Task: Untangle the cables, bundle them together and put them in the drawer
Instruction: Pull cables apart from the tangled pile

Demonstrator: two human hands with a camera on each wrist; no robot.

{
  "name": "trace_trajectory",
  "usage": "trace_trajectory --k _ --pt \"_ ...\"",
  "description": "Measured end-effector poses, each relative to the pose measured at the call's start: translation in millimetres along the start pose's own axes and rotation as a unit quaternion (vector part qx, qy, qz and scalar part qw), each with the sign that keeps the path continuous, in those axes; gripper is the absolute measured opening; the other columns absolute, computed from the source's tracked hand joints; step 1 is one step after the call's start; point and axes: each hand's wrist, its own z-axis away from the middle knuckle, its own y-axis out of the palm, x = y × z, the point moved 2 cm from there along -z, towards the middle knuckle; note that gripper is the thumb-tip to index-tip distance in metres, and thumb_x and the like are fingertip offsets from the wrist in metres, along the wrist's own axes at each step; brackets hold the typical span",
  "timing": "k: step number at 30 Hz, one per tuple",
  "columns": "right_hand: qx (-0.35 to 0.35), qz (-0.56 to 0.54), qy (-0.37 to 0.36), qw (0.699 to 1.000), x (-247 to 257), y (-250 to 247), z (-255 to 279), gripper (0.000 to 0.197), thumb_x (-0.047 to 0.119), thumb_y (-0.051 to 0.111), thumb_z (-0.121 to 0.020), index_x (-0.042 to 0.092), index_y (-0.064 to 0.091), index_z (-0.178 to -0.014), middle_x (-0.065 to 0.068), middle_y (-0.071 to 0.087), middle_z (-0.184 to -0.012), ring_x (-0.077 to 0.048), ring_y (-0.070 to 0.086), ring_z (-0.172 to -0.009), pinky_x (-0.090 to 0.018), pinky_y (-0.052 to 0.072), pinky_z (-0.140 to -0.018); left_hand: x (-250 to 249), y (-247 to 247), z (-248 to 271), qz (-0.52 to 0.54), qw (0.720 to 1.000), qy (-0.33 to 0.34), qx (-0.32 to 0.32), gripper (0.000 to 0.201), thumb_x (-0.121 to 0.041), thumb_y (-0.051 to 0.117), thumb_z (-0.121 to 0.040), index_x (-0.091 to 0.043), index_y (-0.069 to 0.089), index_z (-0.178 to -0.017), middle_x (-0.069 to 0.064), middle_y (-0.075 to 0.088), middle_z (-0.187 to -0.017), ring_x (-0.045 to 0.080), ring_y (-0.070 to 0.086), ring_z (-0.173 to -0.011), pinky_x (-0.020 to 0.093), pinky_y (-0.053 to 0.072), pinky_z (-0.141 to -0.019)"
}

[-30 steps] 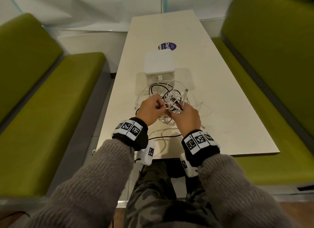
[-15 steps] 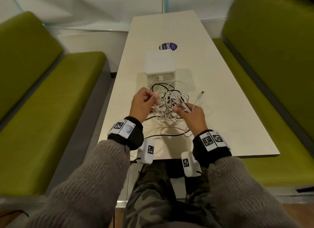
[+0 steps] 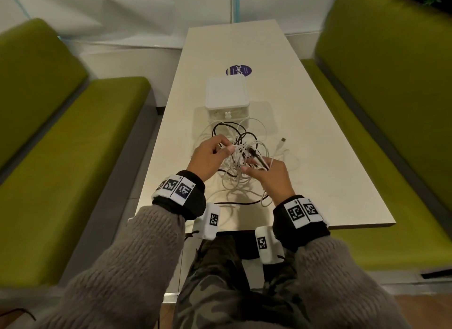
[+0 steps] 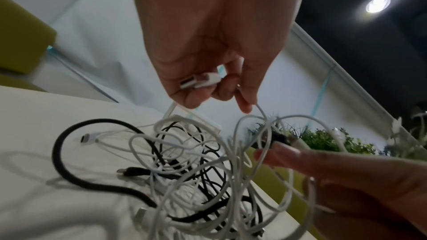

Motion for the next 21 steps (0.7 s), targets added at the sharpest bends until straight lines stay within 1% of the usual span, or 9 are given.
trace_trajectory --k 2,4,6,8,10,14,16,18,21 --pt "-0.004 0.018 -0.01 1.0 -0.8 6.2 -2.0 0.014 0.018 0.081 -0.072 0.028 0.072 -0.073 -0.002 0.075 -0.082 -0.023 0.07 -0.088 -0.044 0.053 -0.09 -6.1 2.9 2.0 -0.028 0.999 0.007 0.021 0.008 -0.028 0.063 -0.085 -0.024 0.063 -0.078 -0.006 0.042 -0.059 0.012 0.042 -0.06 0.027 0.036 -0.062" --pt "-0.028 0.022 -0.013 0.999 -1.7 7.5 -2.9 0.011 0.023 0.078 -0.075 0.028 0.071 -0.068 -0.004 0.073 -0.077 -0.027 0.069 -0.085 -0.046 0.053 -0.086 -11.3 5.0 3.3 -0.063 0.997 0.023 0.032 0.009 -0.02 0.06 -0.088 -0.018 0.069 -0.09 -0.007 0.053 -0.074 0.011 0.049 -0.075 0.019 0.036 -0.066" --pt "-0.052 0.028 -0.006 0.998 0.2 5.2 -1.5 0.011 0.031 0.077 -0.078 0.024 0.072 -0.071 -0.004 0.071 -0.072 -0.024 0.067 -0.079 -0.036 0.051 -0.075 -15.8 7.0 4.1 -0.094 0.994 0.045 0.046 0.017 -0.02 0.059 -0.089 -0.016 0.069 -0.102 0.0 0.056 -0.091 0.013 0.051 -0.087 0.013 0.035 -0.07" --pt "-0.056 0.062 -0.004 0.996 4.2 2.1 0.5 0.021 0.036 0.073 -0.081 0.015 0.075 -0.082 -0.005 0.069 -0.072 -0.02 0.062 -0.072 -0.027 0.044 -0.062 -18.2 9.3 4.5 -0.095 0.992 0.051 0.058 0.022 -0.034 0.062 -0.086 -0.023 0.067 -0.104 0.002 0.055 -0.099 0.012 0.052 -0.092 0.011 0.035 -0.073" --pt "-0.044 0.084 -0.01 0.995 10.0 0.6 2.7 0.024 0.034 0.072 -0.082 0.011 0.075 -0.088 -0.003 0.064 -0.068 -0.012 0.053 -0.06 -0.021 0.036 -0.052 -16.8 11.3 3.6 -0.097 0.993 0.048 0.039 0.023 -0.044 0.065 -0.081 -0.027 0.064 -0.096 0.0 0.058 -0.1 0.01 0.055 -0.092 0.017 0.039 -0.072" --pt "-0.049 0.076 -0.019 0.996 15.1 -1.7 6.5 0.022 0.033 0.077 -0.078 0.012 0.074 -0.083 0.008 0.054 -0.054 -0.005 0.043 -0.05 -0.014 0.03 -0.047 -17.2 12.3 1.9 -0.131 0.99 0.043 -0.024 0.011 -0.029 0.065 -0.082 -0.02 0.059 -0.08 -0.005 0.06 -0.078 0.008 0.054 -0.072 0.024 0.043 -0.065" --pt "-0.069 0.055 -0.021 0.996 14.9 -8.4 8.3 0.019 0.031 0.078 -0.077 0.012 0.074 -0.079 0.003 0.058 -0.058 -0.01 0.048 -0.055 -0.018 0.035 -0.055 -13.7 8.8 1.9 -0.128 0.99 0.022 -0.051 0.005 -0.021 0.062 -0.083 -0.02 0.057 -0.082 -0.008 0.057 -0.069 0.014 0.057 -0.067 0.031 0.051 -0.066" --pt "-0.089 0.011 -0.021 0.996 14.9 -19.0 10.1 0.015 0.028 0.079 -0.076 0.02 0.07 -0.068 0.0 0.063 -0.062 -0.014 0.055 -0.063 -0.023 0.041 -0.062 -6.1 3.7 3.1 -0.106 0.991 -0.006 -0.076 0.013 -0.018 0.061 -0.085 -0.021 0.053 -0.094 0.0 0.06 -0.071 0.024 0.062 -0.07 0.038 0.054 -0.068" --pt "-0.092 -0.066 -0.027 0.993 14.0 -31.7 16.3 0.017 0.02 0.08 -0.075 0.022 0.068 -0.063 0.012 0.066 -0.055 0.001 0.058 -0.057 -0.012 0.04 -0.058 2.1 2.0 6.1 -0.071 0.995 -0.019 -0.073 0.018 -0.013 0.063 -0.085 -0.022 0.049 -0.092 0.007 0.061 -0.068 0.031 0.062 -0.066 0.046 0.056 -0.066"
